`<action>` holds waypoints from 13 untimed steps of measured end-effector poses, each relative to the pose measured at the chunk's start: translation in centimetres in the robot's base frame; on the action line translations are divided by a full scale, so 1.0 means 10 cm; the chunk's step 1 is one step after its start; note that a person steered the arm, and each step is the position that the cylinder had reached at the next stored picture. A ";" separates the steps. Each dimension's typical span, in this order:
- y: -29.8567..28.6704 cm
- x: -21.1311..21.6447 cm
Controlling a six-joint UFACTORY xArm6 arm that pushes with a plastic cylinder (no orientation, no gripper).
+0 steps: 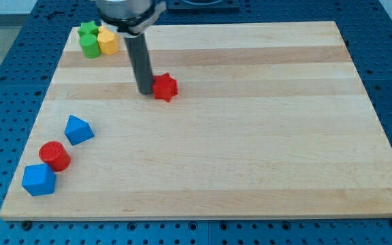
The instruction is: Push the red circle towards left side of the red star
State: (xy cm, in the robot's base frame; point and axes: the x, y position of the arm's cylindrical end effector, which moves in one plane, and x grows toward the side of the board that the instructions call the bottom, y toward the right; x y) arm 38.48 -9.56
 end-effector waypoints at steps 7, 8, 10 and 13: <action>-2.08 0.21; -2.08 0.70; -2.04 1.76; -1.30 1.46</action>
State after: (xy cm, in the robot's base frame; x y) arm 53.10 -22.51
